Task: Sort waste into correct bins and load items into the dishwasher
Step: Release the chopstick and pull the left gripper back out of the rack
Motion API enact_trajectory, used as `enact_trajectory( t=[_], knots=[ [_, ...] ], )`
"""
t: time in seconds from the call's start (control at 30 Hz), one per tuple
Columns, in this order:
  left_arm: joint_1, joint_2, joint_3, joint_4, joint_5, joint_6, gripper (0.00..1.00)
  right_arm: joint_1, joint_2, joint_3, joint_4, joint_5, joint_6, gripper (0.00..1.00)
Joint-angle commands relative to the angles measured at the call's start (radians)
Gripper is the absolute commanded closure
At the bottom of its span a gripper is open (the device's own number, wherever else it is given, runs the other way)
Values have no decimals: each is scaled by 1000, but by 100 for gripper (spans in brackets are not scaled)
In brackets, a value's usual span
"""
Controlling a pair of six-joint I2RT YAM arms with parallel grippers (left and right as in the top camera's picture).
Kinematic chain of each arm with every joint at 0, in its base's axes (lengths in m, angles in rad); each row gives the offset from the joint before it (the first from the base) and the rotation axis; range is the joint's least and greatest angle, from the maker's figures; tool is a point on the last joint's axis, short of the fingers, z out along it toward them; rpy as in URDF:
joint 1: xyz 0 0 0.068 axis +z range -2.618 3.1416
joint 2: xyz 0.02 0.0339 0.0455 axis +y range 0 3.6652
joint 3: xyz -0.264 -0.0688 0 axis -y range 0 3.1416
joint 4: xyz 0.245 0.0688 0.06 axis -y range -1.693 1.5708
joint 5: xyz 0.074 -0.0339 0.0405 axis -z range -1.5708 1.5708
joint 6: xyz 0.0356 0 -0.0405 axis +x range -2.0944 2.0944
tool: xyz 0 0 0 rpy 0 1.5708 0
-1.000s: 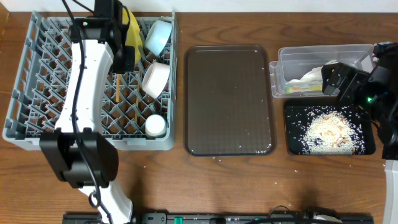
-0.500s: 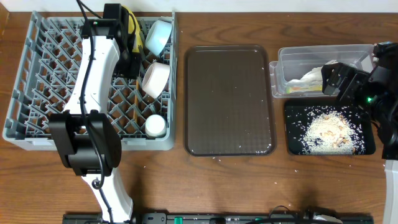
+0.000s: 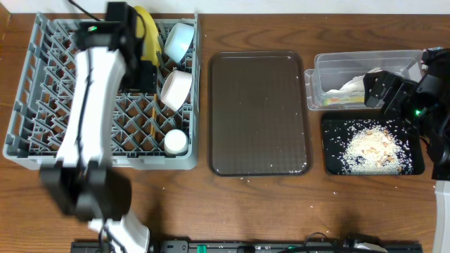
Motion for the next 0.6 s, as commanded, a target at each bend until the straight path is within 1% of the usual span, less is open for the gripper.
enact_trajectory(
  t=[0.0,0.2,0.27,0.4,0.5,0.57],
  knots=[
    [0,-173,23,-58,-1,-64,17,-10,0,6,-1,-3,12,1],
    [0,-329,19,-219,-2,-132,14,-10,0,6,-1,-3,12,1],
    [0,-395,-6,-253,-2,-162,13,-10,0,6,-1,-3,12,1],
    [0,-558,-114,-232,-2,-222,13,-10,0,6,-1,-3,12,1],
    [0,-718,-248,-160,0,-278,13,-10,0,6,-1,-3,12,1],
    [0,-838,-358,-96,26,-295,12,-10,0,6,-1,-3,12,1]
  ],
)
